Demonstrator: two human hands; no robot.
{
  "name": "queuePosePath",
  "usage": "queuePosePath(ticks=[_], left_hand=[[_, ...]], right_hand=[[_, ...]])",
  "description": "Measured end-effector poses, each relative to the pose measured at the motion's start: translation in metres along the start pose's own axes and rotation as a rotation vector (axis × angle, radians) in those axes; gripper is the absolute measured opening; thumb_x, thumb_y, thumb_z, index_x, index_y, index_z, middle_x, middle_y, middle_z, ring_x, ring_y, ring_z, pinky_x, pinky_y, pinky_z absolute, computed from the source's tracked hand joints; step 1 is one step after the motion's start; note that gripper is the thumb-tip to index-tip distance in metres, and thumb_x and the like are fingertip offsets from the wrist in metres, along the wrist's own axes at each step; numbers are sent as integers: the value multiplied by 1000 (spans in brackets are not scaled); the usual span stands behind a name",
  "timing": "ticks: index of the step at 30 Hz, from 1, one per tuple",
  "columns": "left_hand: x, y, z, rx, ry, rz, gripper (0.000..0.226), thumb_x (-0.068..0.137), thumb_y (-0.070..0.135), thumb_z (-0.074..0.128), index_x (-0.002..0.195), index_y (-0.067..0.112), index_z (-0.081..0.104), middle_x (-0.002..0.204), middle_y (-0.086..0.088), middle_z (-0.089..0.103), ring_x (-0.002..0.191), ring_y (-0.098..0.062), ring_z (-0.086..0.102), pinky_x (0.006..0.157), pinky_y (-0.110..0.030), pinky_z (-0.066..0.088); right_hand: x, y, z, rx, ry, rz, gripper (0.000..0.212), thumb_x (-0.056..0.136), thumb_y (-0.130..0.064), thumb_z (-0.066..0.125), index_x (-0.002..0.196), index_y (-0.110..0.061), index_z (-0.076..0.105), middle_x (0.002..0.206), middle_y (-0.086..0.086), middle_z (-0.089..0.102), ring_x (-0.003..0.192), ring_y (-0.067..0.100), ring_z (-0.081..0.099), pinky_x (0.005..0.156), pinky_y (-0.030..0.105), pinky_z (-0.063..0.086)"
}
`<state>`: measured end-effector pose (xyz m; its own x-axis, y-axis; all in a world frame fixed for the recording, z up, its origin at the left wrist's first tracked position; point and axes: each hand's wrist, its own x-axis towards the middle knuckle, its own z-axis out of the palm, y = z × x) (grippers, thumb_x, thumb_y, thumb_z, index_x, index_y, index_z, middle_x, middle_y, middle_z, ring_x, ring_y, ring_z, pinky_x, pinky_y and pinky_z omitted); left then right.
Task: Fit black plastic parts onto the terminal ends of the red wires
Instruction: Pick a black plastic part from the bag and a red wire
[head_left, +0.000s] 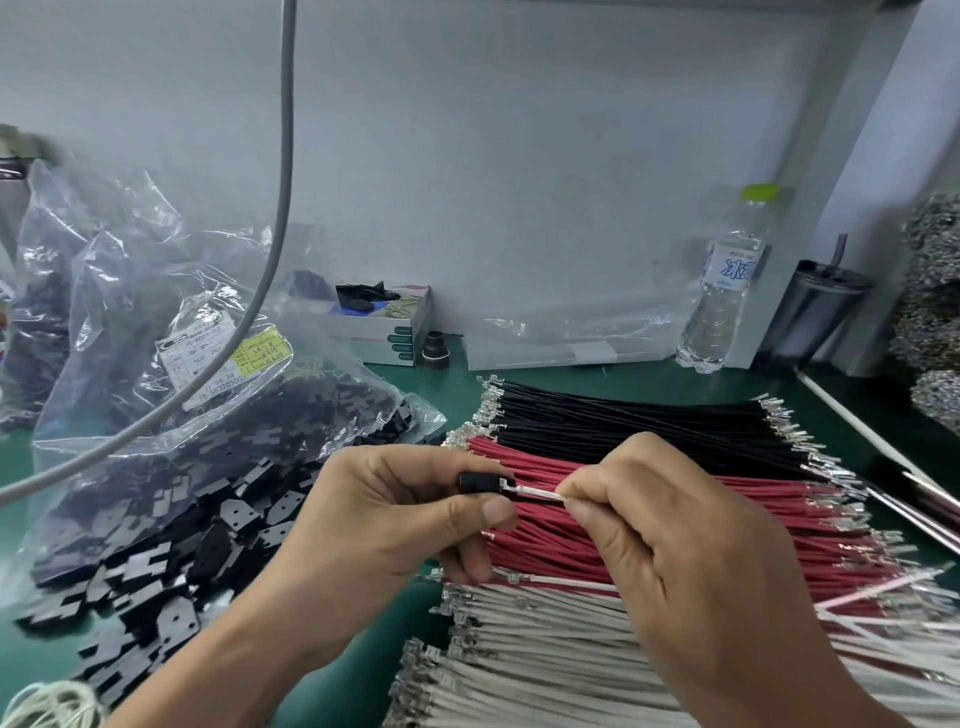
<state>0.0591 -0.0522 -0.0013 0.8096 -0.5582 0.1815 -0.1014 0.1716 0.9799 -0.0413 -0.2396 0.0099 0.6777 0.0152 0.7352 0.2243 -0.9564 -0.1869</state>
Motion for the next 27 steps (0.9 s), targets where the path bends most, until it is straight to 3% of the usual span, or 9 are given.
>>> queuePosePath(ticks=[3, 7, 12, 22, 24, 27], left_hand=[[-1, 0, 1, 42, -4, 23, 19, 69, 12, 84, 88, 8, 83, 65, -25, 71, 48, -22, 65, 49, -26, 54], [-3, -2, 4, 123, -32, 31, 20, 72, 17, 85, 90, 9, 83, 63, -16, 72, 48, -23, 67, 49, -28, 56], [-2, -3, 4, 92, -17, 6, 20, 72, 17, 85, 90, 8, 83, 73, -22, 74, 49, -25, 67, 47, -29, 55], [-6, 2, 7, 90, 0, 132, 21, 68, 16, 85, 87, 9, 83, 62, -15, 72, 46, -24, 66, 48, -26, 54], [-5, 3, 3, 56, 12, 173, 22, 70, 18, 90, 89, 10, 83, 65, -17, 73, 47, -26, 67, 48, -27, 54], [-4, 2, -5, -4, 87, 220, 48, 59, 43, 96, 92, 11, 83, 74, -22, 75, 48, -29, 66, 49, -29, 54]], right_hand=[[1, 1, 4, 77, -1, 37, 27, 96, -36, 48, 89, -25, 71, 85, -14, 58, 61, 5, 53, 47, 27, 45], [-3, -2, 7, -82, 29, -101, 24, 98, -25, 52, 86, -18, 72, 80, -5, 59, 59, 14, 55, 43, 29, 45], [-5, 5, 7, 15, 66, -53, 25, 98, -32, 55, 89, -20, 75, 84, -9, 63, 66, 8, 59, 49, 26, 48], [-5, 6, 12, -36, 88, -184, 23, 100, -23, 57, 85, -15, 71, 81, -5, 59, 65, 14, 55, 47, 32, 46], [2, 9, 4, -83, 126, -211, 22, 101, -26, 59, 87, -17, 73, 84, -5, 61, 71, 17, 57, 53, 34, 46], [9, 9, -7, -123, 54, -164, 24, 101, -34, 55, 106, -17, 72, 100, -3, 62, 88, 18, 59, 71, 36, 49]])
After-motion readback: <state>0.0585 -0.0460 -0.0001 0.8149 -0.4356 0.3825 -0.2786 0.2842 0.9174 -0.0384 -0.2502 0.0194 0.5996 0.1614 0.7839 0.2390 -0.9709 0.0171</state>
